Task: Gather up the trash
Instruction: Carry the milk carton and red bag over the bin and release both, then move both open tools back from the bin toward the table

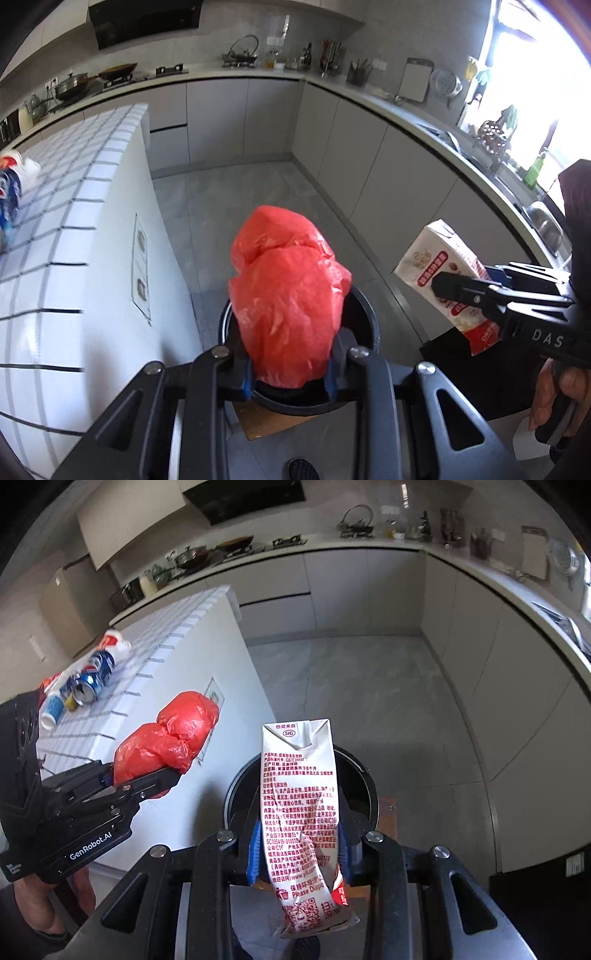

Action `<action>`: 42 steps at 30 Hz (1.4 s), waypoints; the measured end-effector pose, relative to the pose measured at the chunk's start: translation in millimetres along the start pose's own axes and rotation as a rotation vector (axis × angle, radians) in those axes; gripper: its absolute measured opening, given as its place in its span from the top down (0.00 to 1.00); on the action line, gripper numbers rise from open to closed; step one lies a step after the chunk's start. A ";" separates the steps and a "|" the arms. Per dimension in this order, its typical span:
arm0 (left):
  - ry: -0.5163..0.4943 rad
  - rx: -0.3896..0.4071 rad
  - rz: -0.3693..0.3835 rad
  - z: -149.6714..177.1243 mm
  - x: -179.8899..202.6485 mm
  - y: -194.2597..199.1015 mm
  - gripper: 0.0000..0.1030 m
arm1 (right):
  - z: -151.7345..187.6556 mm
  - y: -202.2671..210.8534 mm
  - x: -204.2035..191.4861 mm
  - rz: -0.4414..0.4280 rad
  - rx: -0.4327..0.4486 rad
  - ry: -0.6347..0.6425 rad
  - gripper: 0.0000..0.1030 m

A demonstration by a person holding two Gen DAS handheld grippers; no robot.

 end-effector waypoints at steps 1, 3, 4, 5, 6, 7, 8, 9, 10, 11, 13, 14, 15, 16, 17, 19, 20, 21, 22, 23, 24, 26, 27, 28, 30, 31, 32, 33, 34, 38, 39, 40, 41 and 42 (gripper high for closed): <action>0.008 -0.007 -0.010 0.5 0.0 -5.7 0.72 | -1.4 -7.1 2.5 -0.010 -0.010 0.009 0.67; 0.022 -0.019 -0.011 2.4 0.6 -15.5 0.72 | -4.7 -21.0 7.3 -0.020 -0.031 0.030 0.67; 0.028 -0.026 -0.011 2.6 1.0 -20.7 0.72 | -5.8 -26.8 8.9 -0.028 -0.040 0.038 0.67; 0.026 -0.033 -0.015 2.8 2.1 -26.1 0.72 | -7.3 -33.4 10.8 -0.038 -0.049 0.045 0.67; 0.028 -0.039 -0.014 3.5 3.1 -30.5 0.72 | -8.3 -40.2 13.1 -0.048 -0.058 0.053 0.67; 0.031 -0.048 -0.015 3.7 3.4 -35.7 0.72 | -9.5 -46.6 14.5 -0.056 -0.068 0.060 0.67; 0.034 -0.055 -0.019 3.7 3.0 -39.3 0.72 | -10.7 -55.2 17.2 -0.066 -0.082 0.066 0.67; 0.037 -0.063 -0.024 4.5 2.4 -44.4 0.72 | -11.8 -60.8 18.6 -0.076 -0.091 0.071 0.67; 0.046 -0.068 -0.027 5.5 0.5 -48.7 0.72 | -12.2 -67.6 19.6 -0.084 -0.102 0.080 0.67; 0.051 -0.075 -0.028 5.8 0.4 -51.7 0.72 | -12.5 -72.5 20.3 -0.090 -0.110 0.088 0.67; 0.050 -0.087 -0.027 8.4 -0.5 -58.1 0.72 | -13.1 -83.6 19.9 -0.116 -0.130 0.108 0.67; 0.049 -0.094 -0.021 11.1 -0.9 -61.5 0.72 | -13.5 -89.4 19.3 -0.124 -0.141 0.120 0.67; 0.048 -0.101 -0.015 10.8 -1.0 -64.1 0.72 | -13.2 -94.5 20.1 -0.128 -0.147 0.130 0.67; 0.049 -0.108 -0.018 13.3 -1.6 -67.2 0.72 | -12.7 -100.2 22.2 -0.143 -0.151 0.134 0.67; 0.050 -0.118 0.003 16.8 -2.0 -71.0 0.72 | -11.9 -104.0 25.7 -0.147 -0.157 0.137 0.67; 0.052 -0.141 0.006 22.6 -2.2 -78.3 0.72 | -11.4 -113.7 29.6 -0.156 -0.177 0.142 0.67; 0.047 -0.153 0.004 23.2 -0.2 -81.9 0.72 | -11.4 -118.3 29.7 -0.158 -0.185 0.151 0.67; 0.051 -0.154 0.002 24.4 1.1 -83.5 0.72 | -12.4 -123.7 28.6 -0.157 -0.198 0.161 0.67; 0.051 -0.157 0.002 25.6 2.0 -85.1 0.72 | -12.6 -128.9 28.7 -0.167 -0.212 0.165 0.67; 0.056 -0.160 -0.012 27.0 2.3 -86.8 0.68 | -12.6 -131.2 29.5 -0.170 -0.216 0.167 0.67; 0.071 -0.145 -0.048 29.2 0.9 -87.0 0.63 | -12.6 -135.1 31.1 -0.165 -0.225 0.172 0.64; 0.103 -0.123 -0.116 29.1 -1.8 -83.8 0.15 | -12.4 -140.5 42.4 -0.122 -0.233 0.137 0.00; 0.124 -0.099 -0.105 28.7 -0.7 -79.0 0.12 | -13.5 -141.2 45.8 -0.120 -0.223 0.123 0.01; 0.128 -0.097 -0.105 28.2 1.6 -77.8 0.12 | -12.1 -140.5 50.9 -0.133 -0.209 0.111 0.00; 0.123 -0.099 -0.120 27.5 6.2 -75.8 0.12 | -13.8 -139.3 56.2 -0.114 -0.185 0.095 0.00; 0.127 -0.094 -0.120 27.7 6.9 -73.3 0.12 | -15.7 -136.8 59.3 -0.099 -0.171 0.091 0.00; 0.132 -0.091 -0.126 28.3 6.6 -71.5 0.12 | -19.1 -133.9 62.4 -0.099 -0.155 0.073 0.00; 0.137 -0.090 -0.133 28.3 5.3 -69.3 0.12 | -22.3 -131.4 59.9 -0.096 -0.141 0.063 0.00; 0.145 -0.088 -0.133 28.2 3.8 -66.9 0.12 | -25.2 -128.4 61.0 -0.089 -0.126 0.059 0.00; 0.138 -0.074 -0.145 26.3 4.9 -60.0 0.12 | -31.5 -120.5 57.8 -0.084 -0.108 0.069 0.00; 0.133 -0.070 -0.146 25.4 1.9 -60.4 0.12 | -31.9 -118.7 55.8 -0.084 -0.109 0.073 0.00; 0.132 -0.066 -0.147 24.3 0.9 -61.0 0.12 | -32.8 -116.5 53.5 -0.078 -0.106 0.075 0.00; 0.128 -0.064 -0.143 24.8 0.9 -59.4 0.12 | -32.5 -113.4 53.0 -0.071 -0.099 0.078 0.00; 0.124 -0.062 -0.142 24.7 2.0 -58.4 0.12 | -33.1 -110.5 52.5 -0.072 -0.094 0.077 0.00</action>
Point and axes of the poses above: each gripper's, at about its wrist camera, not at the fingertips, and y roughly against the way its jaws point, x to its right, z to its underside, the point moved 2 cm from there along -y, roughly the way its jaws point, and after that the axes turned 4 degrees about -x, right-handed, at the moved point
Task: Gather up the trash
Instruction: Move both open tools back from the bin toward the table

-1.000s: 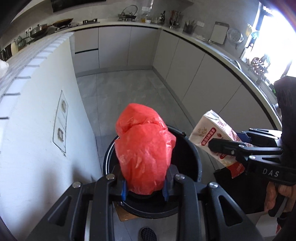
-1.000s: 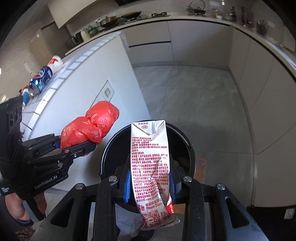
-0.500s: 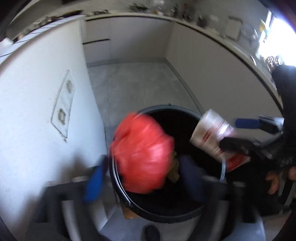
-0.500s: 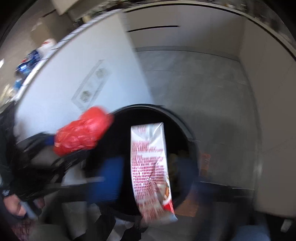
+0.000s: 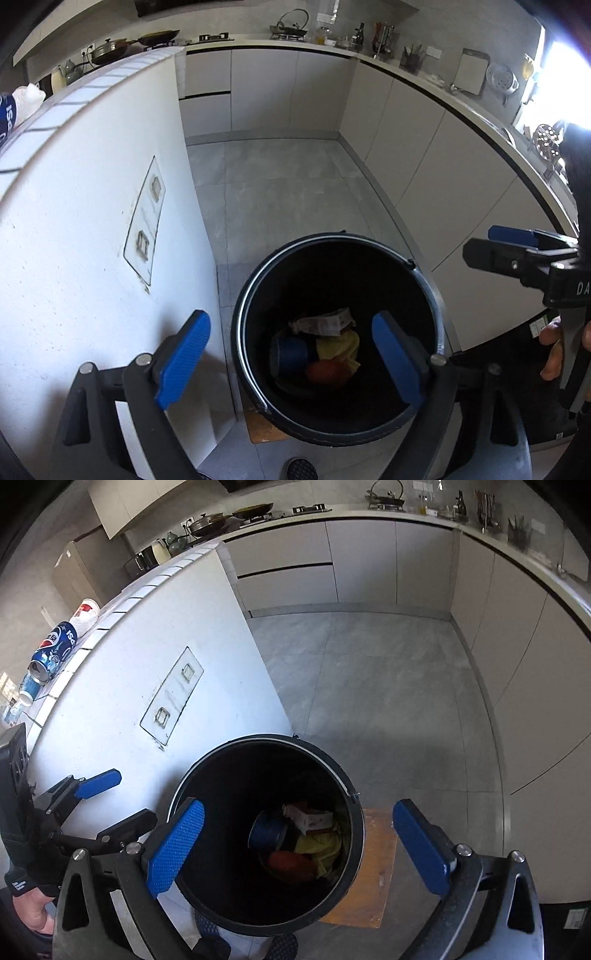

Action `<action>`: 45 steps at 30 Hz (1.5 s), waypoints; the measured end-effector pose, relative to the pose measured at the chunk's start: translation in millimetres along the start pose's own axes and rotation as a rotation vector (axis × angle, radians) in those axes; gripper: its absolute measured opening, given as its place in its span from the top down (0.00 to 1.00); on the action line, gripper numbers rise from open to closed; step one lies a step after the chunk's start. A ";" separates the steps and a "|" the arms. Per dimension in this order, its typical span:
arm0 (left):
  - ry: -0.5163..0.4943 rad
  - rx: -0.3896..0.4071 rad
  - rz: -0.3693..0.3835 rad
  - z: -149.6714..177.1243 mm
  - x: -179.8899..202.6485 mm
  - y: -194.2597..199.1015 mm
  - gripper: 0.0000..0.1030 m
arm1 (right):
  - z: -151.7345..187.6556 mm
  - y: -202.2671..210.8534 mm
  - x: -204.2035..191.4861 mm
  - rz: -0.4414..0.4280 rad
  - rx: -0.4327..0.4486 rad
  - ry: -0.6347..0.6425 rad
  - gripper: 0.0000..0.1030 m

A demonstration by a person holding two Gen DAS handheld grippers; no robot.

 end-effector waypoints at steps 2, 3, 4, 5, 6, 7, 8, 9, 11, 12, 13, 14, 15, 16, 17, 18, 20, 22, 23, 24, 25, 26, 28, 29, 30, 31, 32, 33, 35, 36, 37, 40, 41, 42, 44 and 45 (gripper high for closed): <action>-0.007 0.007 -0.007 0.3 0.0 2.9 0.12 | 1.6 6.6 -1.1 0.014 0.004 -0.003 0.00; -0.008 0.009 -0.012 -1.5 -0.1 5.0 0.12 | 1.6 11.1 -2.0 0.018 0.009 0.000 0.00; -0.013 0.014 -0.019 -3.5 -0.8 8.8 0.12 | 1.7 17.5 -3.3 0.023 0.017 0.001 0.00; -0.018 0.021 -0.027 -3.7 -0.5 13.8 0.12 | 1.9 24.2 -4.8 0.034 0.026 0.000 0.00; -0.018 0.027 -0.033 -5.0 -2.3 16.8 0.12 | 1.8 27.3 -5.5 0.038 0.032 -0.002 0.00; -0.018 0.038 -0.037 -6.2 -2.7 22.4 0.12 | 1.0 32.8 -7.5 0.039 0.044 -0.005 0.00; -0.016 0.048 -0.038 -6.9 -2.6 28.5 0.12 | 0.8 38.9 -9.2 0.040 0.056 -0.008 0.00; -0.013 0.058 -0.042 -7.3 -2.9 33.8 0.12 | 1.5 45.3 -10.2 0.042 0.065 -0.010 0.00; -0.006 0.076 -0.041 -9.1 -2.8 44.4 0.12 | 1.5 56.4 -14.8 0.041 0.084 -0.009 0.00; -0.004 0.085 -0.045 -9.5 -3.3 50.6 0.12 | 1.7 60.4 -16.9 0.044 0.091 -0.007 0.00; -0.005 0.090 -0.045 -11.5 -4.2 53.3 0.12 | 2.3 64.6 -19.2 0.047 0.097 -0.004 0.00; -0.005 0.099 -0.045 -11.6 -4.2 58.0 0.12 | 2.5 69.3 -22.1 0.048 0.102 -0.001 0.00; -0.005 0.110 -0.049 -11.9 -4.7 63.6 0.12 | 3.1 74.5 -24.9 0.047 0.110 0.001 0.00; -0.005 0.121 -0.053 -12.3 -5.2 69.1 0.12 | 3.5 80.0 -28.1 0.046 0.117 0.003 0.00; -0.003 0.131 -0.054 -12.7 -6.2 74.5 0.12 | 4.3 85.3 -31.5 0.046 0.125 0.007 0.00; -0.001 0.142 -0.059 -13.0 -7.9 79.7 0.12 | 5.3 88.8 -36.3 0.046 0.130 0.012 0.00; 0.003 0.158 -0.064 -12.5 -12.2 89.5 0.12 | 7.2 98.9 -43.9 0.044 0.148 0.020 0.00; 0.007 0.169 -0.078 -10.6 -15.5 97.0 0.12 | 8.9 108.3 -53.2 0.037 0.163 0.030 0.00; 0.010 0.175 -0.082 -9.5 -18.0 101.0 0.12 | 9.7 112.6 -58.3 0.035 0.170 0.035 0.00; 0.018 0.185 -0.087 -7.6 -21.0 106.6 0.12 | 10.3 116.5 -63.8 0.030 0.176 0.039 0.00; 0.023 0.192 -0.094 -5.8 -24.4 110.7 0.12 | 10.8 119.0 -68.7 0.023 0.181 0.043 0.00; 0.027 0.197 -0.100 -4.5 -27.2 114.8 0.12 | 11.6 122.4 -73.7 0.018 0.186 0.048 0.00; 0.041 0.211 -0.111 -2.0 -34.7 124.0 0.12 | 12.0 127.4 -83.4 0.011 0.193 0.062 0.00; 0.049 0.217 -0.117 -1.2 -38.4 129.0 0.12 | 12.1 130.3 -89.5 0.005 0.199 0.071 0.00; 0.057 0.221 -0.125 0.3 -43.5 133.4 0.12 | 11.5 131.2 -93.4 0.003 0.201 0.076 0.00; 0.066 0.228 -0.130 3.2 -50.8 138.7 0.12 | 10.9 132.3 -97.9 -0.001 0.203 0.081 0.00; 0.075 0.234 -0.137 4.2 -55.8 142.6 0.12 | 10.6 134.3 -103.5 -0.010 0.206 0.089 0.00; 0.084 0.237 -0.147 6.1 -61.5 146.5 0.12 | 10.0 136.6 -110.7 -0.016 0.212 0.100 0.00; 0.103 0.246 -0.166 11.1 -72.9 154.8 0.12 | 8.6 140.2 -126.1 -0.033 0.222 0.125 0.00; 0.113 0.249 -0.178 13.7 -79.2 158.9 0.12 | 7.7 141.6 -132.3 -0.041 0.227 0.133 0.00; 0.126 0.251 -0.190 16.1 -85.4 162.8 0.12 | 6.2 142.2 -138.5 -0.048 0.232 0.142 0.00; 0.169 0.262 -0.228 22.9 -109.7 175.6 0.12 | -0.9 143.3 -164.4 -0.076 0.248 0.169 0.00; 0.183 0.266 -0.236 23.8 -115.9 179.2 0.12 | -2.9 143.3 -171.2 -0.087 0.255 0.174 0.00; 0.205 0.273 -0.252 26.3 -126.8 184.6 0.12 | -6.4 142.4 -180.0 -0.101 0.261 0.179 0.00; 0.242 0.282 -0.276 33.4 -147.0 193.4 0.12 | -12.8 142.1 -196.1 -0.112 0.297 0.193 0.00; 0.256 0.288 -0.280 35.4 -154.0 196.9 0.12 | -15.8 141.4 -207.3 -0.117 0.309 0.208 0.00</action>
Point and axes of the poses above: each gripper's, at about its wrist camera, not at the fingertips, and y roughly against the way its jaws point, x to its right, z to its underside, the point moved 2 cm from there along -y, roughly the way its jaws point, and after that the axes turned 4 degrees about -x, right-handed, at the moved point
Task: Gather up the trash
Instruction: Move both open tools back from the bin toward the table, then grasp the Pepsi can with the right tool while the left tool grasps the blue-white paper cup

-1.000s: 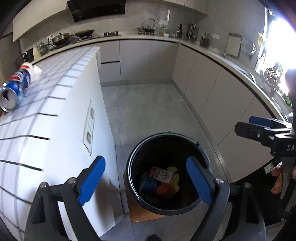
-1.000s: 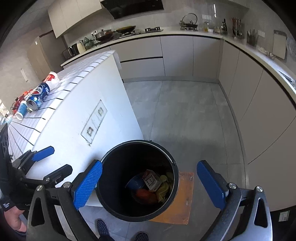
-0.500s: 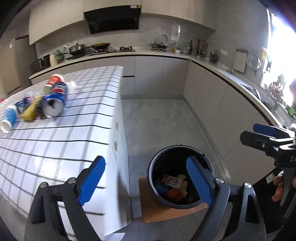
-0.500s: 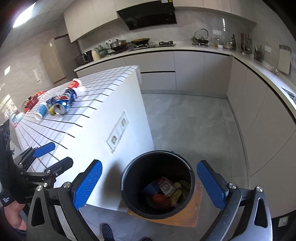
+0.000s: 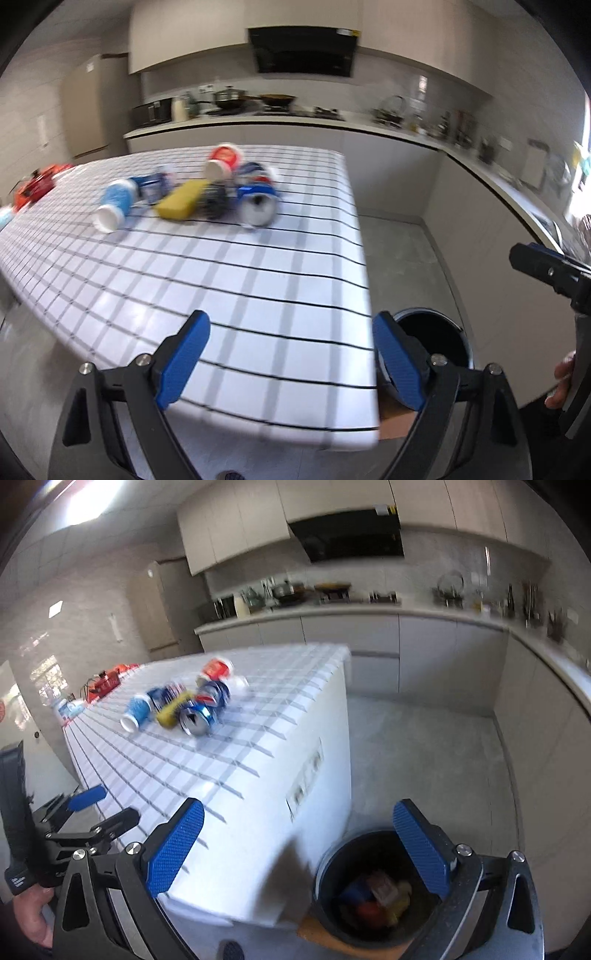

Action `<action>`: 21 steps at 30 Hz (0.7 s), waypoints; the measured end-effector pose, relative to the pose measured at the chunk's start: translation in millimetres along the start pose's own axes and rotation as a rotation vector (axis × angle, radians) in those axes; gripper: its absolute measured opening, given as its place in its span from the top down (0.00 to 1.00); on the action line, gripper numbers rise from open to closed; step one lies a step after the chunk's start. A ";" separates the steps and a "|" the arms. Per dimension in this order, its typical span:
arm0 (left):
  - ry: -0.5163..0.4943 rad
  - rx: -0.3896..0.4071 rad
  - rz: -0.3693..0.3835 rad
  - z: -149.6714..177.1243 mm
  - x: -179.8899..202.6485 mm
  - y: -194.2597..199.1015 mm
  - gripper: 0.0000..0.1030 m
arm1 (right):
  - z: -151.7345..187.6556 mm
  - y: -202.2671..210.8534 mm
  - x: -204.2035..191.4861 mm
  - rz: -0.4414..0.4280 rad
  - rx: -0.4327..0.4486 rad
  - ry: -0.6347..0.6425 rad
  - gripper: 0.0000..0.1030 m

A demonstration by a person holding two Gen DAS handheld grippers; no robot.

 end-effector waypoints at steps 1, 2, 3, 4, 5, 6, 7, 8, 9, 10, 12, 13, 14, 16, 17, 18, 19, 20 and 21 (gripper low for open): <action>0.021 0.007 -0.010 -0.8 -12.3 2.1 0.12 | -2.5 -3.8 -7.4 -0.009 -0.011 0.008 0.00; 0.035 0.011 -0.018 -0.9 -21.5 3.6 0.12 | -6.4 -9.8 -17.1 -0.015 -0.028 0.018 0.00; 0.049 0.015 -0.026 -1.1 -32.3 4.8 0.12 | -9.4 -13.5 -24.6 -0.010 -0.033 0.029 0.00; 0.065 0.021 -0.039 -1.5 -44.8 5.1 0.12 | -12.6 -17.6 -33.0 -0.004 -0.039 0.041 0.00; 0.075 0.024 -0.048 -2.1 -53.7 5.2 0.12 | -16.8 -24.9 -43.6 -0.002 -0.055 0.049 0.00; 0.088 0.028 -0.059 -3.5 -65.8 5.2 0.12 | -19.5 -29.4 -49.2 -0.004 -0.064 0.049 0.00; 0.099 0.030 -0.070 -5.4 -76.1 4.0 0.12 | -22.5 -34.2 -55.2 -0.008 -0.071 0.049 0.00; 0.108 0.031 -0.082 -6.9 -85.4 2.6 0.12 | -25.7 -39.5 -62.0 -0.006 -0.078 0.049 0.00; 0.119 0.031 -0.095 -9.5 -98.1 -0.2 0.12 | -29.2 -45.5 -69.9 0.003 -0.081 0.050 0.00; 0.127 0.030 -0.104 -11.8 -107.1 -2.7 0.12 | -33.5 -51.1 -78.5 0.002 -0.083 0.052 0.00; 0.148 0.033 -0.107 -16.4 -125.8 -6.3 0.12 | -41.2 -60.9 -92.7 0.008 -0.086 0.063 0.00; 0.152 0.034 -0.110 -18.2 -131.9 -7.4 0.10 | -45.3 -66.0 -99.6 0.012 -0.087 0.070 0.00; 0.158 0.037 -0.115 -21.3 -141.2 -9.6 0.08 | -50.2 -72.1 -106.5 0.013 -0.090 0.074 0.00; 0.170 0.045 -0.120 -28.3 -157.5 -13.8 0.05 | -59.3 -85.3 -119.3 0.013 -0.098 0.077 0.00; 0.173 0.045 -0.124 -31.1 -162.8 -15.2 0.03 | -64.1 -92.2 -125.7 0.016 -0.101 0.080 0.00; 0.175 0.045 -0.128 -34.9 -169.9 -18.6 0.02 | -68.5 -99.1 -131.1 0.023 -0.106 0.083 0.00; 0.180 0.043 -0.134 -39.9 -178.3 -23.9 0.01 | -72.2 -106.9 -136.7 0.024 -0.114 0.086 0.00; 0.183 0.042 -0.131 -43.6 -185.3 -28.2 0.00 | -76.5 -116.7 -143.0 0.024 -0.123 0.088 0.00; 0.184 0.038 -0.128 -46.3 -191.2 -31.7 0.00 | -79.0 -123.0 -146.8 0.029 -0.128 0.090 0.00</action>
Point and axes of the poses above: each gripper's, at about its wrist camera, not at the fingertips, and y roughly against the way its jaws point, x to its right, z to its underside, the point moved 2 cm from there along -y, roughly the way its jaws point, and after that the axes turned 4 degrees about -x, right-handed, at the moved point
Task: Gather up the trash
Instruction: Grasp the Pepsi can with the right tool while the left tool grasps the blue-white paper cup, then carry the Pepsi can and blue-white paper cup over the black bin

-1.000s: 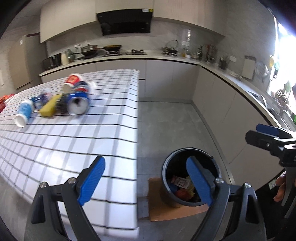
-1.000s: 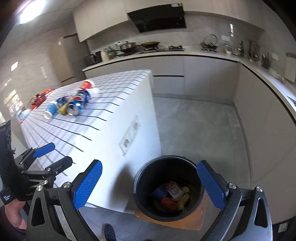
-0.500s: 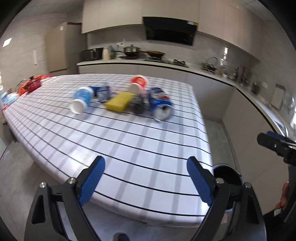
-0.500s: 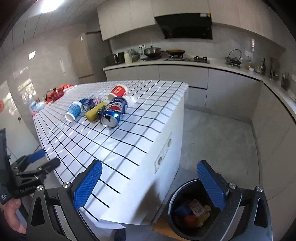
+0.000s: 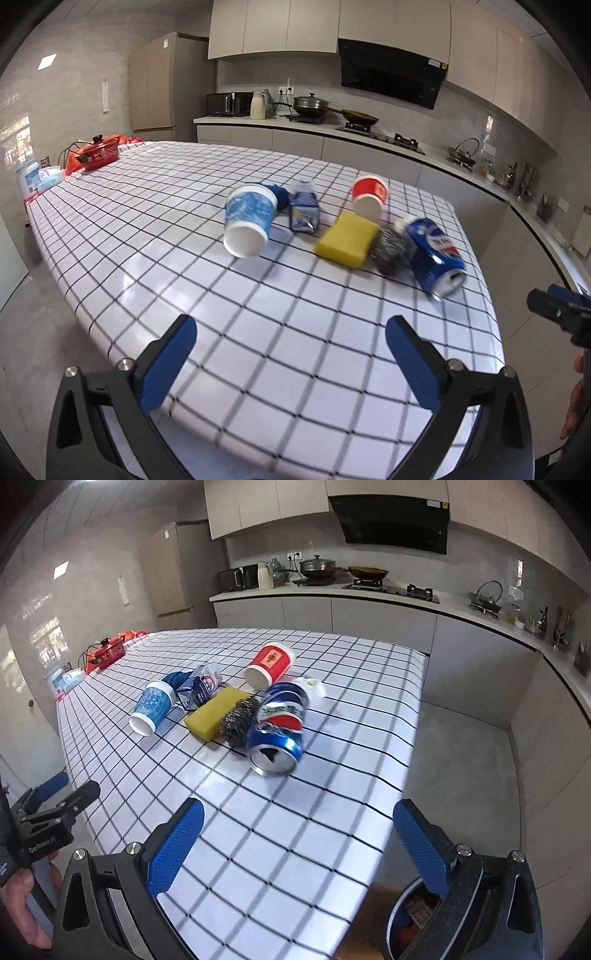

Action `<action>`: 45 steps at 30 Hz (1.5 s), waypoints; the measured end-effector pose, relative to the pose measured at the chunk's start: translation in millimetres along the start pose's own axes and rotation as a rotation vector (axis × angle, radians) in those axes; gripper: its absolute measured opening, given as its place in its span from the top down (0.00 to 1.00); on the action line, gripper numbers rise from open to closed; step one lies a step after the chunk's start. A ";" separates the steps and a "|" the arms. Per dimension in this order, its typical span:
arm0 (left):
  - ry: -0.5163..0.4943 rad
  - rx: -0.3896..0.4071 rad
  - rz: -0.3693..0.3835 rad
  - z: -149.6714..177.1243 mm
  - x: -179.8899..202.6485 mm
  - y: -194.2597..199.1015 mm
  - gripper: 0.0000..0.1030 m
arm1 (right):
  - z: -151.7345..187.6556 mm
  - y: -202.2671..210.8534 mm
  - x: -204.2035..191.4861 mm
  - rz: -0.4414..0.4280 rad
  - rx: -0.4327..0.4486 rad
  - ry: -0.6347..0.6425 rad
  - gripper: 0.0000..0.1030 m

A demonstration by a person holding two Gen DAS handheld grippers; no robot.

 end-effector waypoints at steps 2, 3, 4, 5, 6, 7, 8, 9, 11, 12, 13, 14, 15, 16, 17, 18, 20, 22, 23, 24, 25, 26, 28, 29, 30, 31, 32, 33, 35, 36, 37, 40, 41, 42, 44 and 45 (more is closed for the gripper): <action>-0.002 -0.006 0.001 -7.8 -8.7 -10.9 0.00 | -7.4 -12.4 -6.5 0.006 -0.014 0.004 0.00; -0.006 -0.012 0.002 -12.1 -13.1 -17.7 0.00 | -11.6 -18.8 -9.9 0.010 -0.017 0.005 0.00; -0.007 -0.016 0.002 -15.7 -16.0 -22.6 0.00 | -16.0 -26.2 -13.4 0.018 -0.025 0.009 0.00; -0.009 -0.019 0.009 -19.5 -18.6 -28.0 0.00 | -20.2 -34.3 -17.0 0.027 -0.038 0.014 0.00; -0.008 -0.026 0.014 -23.5 -22.0 -35.1 0.00 | -23.5 -40.0 -19.4 0.033 -0.046 0.017 0.00; -0.007 -0.033 0.019 -27.0 -24.4 -41.6 0.01 | -27.4 -47.8 -22.0 0.040 -0.056 0.020 0.00; -0.005 -0.040 0.031 -31.6 -27.1 -49.9 0.01 | -30.1 -53.3 -23.5 0.044 -0.063 0.021 0.00; -0.003 -0.047 0.034 -34.8 -29.1 -55.9 0.01 | -33.7 -60.3 -25.2 0.050 -0.071 0.020 0.00; 0.003 -0.062 0.046 -42.0 -32.9 -69.0 0.01 | -40.0 -71.5 -27.0 0.058 -0.077 0.017 0.00; 0.007 -0.066 0.051 -45.7 -34.8 -74.9 0.01 | -43.1 -77.7 -27.3 0.063 -0.083 0.014 0.00; 0.009 -0.072 0.056 -48.9 -36.2 -80.8 0.01 | -45.9 -83.1 -27.8 0.069 -0.086 0.013 0.00; 0.010 -0.081 0.060 -51.9 -37.2 -87.2 0.01 | -49.2 -90.3 -27.9 0.076 -0.093 0.011 0.00; 0.010 -0.089 0.068 -55.2 -37.8 -93.7 0.01 | -51.2 -95.2 -27.3 0.081 -0.098 0.010 0.00; 0.010 -0.095 0.073 -58.3 -38.4 -99.4 0.02 | -52.4 -99.7 -27.1 0.086 -0.103 0.009 0.00; 0.007 -0.099 0.077 -61.3 -38.8 -103.8 0.03 | -54.6 -105.0 -26.3 0.091 -0.109 0.007 0.00; 0.000 -0.101 0.079 -64.7 -38.9 -109.9 0.04 | -56.5 -110.2 -25.4 0.096 -0.114 0.004 0.00; 0.001 -0.114 0.087 -70.1 -39.3 -120.4 0.07 | -59.4 -118.7 -23.5 0.105 -0.125 0.000 0.00; 0.000 -0.130 0.093 -76.0 -40.7 -131.8 0.09 | -62.2 -126.3 -20.8 0.111 -0.133 -0.007 0.00; -0.003 -0.136 0.095 -78.2 -41.1 -135.8 0.11 | -63.4 -129.3 -19.8 0.114 -0.135 -0.010 0.00; -0.006 -0.140 0.099 -80.3 -41.2 -140.0 0.12 | -64.8 -132.4 -19.2 0.117 -0.137 -0.012 0.00; -0.010 -0.145 0.098 -82.0 -41.5 -143.3 0.12 | -65.8 -135.5 -19.0 0.119 -0.141 -0.014 0.00; -0.014 -0.151 0.097 -84.1 -42.3 -147.3 0.13 | -67.2 -139.4 -18.5 0.120 -0.146 -0.015 0.00; -0.015 -0.160 0.099 -86.4 -43.4 -153.4 0.16 | -69.8 -144.9 -18.5 0.119 -0.152 -0.016 0.00; -0.013 -0.168 0.104 -87.1 -44.3 -156.3 0.18 | -70.4 -147.1 -18.4 0.119 -0.154 -0.017 0.00; -0.012 -0.173 0.106 -87.8 -44.9 -158.2 0.20 | -71.4 -149.2 -18.7 0.120 -0.156 -0.017 0.02; -0.011 -0.177 0.109 -87.9 -45.8 -159.8 0.25 | -71.9 -150.6 -18.9 0.119 -0.157 -0.018 0.05; -0.010 -0.183 0.113 -87.8 -46.9 -161.5 0.31 | -72.1 -152.1 -19.1 0.116 -0.161 -0.021 0.08; -0.011 -0.197 0.116 -87.7 -46.9 -164.6 0.34 | -71.9 -153.5 -19.0 0.114 -0.166 -0.024 0.14; -0.007 -0.199 0.128 -86.5 -50.0 -164.8 0.40 | -70.7 -156.1 -17.4 0.098 -0.179 -0.038 0.37; -0.008 -0.195 0.131 -85.6 -50.5 -162.9 0.41 | -70.3 -157.9 -16.4 0.093 -0.186 -0.047 0.40; -0.013 -0.190 0.131 -84.4 -51.1 -160.5 0.42 | -69.9 -158.0 -16.1 0.092 -0.183 -0.053 0.40; -0.019 -0.167 0.133 -82.7 -53.9 -150.8 0.43 | -68.6 -155.4 -14.9 0.079 -0.171 -0.064 0.41; -0.024 -0.159 0.130 -82.5 -54.2 -147.5 0.43 | -68.1 -153.4 -15.1 0.079 -0.165 -0.066 0.41; -0.029 -0.151 0.129 -82.1 -54.7 -142.3 0.43 | -68.3 -150.4 -15.4 0.074 -0.158 -0.068 0.41; -0.032 -0.142 0.129 -81.9 -53.5 -134.4 0.43 | -68.6 -144.2 -16.4 0.062 -0.147 -0.071 0.41; -0.035 -0.136 0.132 -81.2 -52.5 -129.0 0.43 | -68.1 -141.7 -17.1 0.060 -0.143 -0.071 0.41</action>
Point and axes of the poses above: each gripper's, at about its wrist camera, not at the fingertips, and y roughly against the way its jaws point, x to its right, z to its underside, the point moved 2 cm from there along -y, roughly the way its jaws point, and after that the axes turned 4 degrees about -x, right-handed, at the moved point
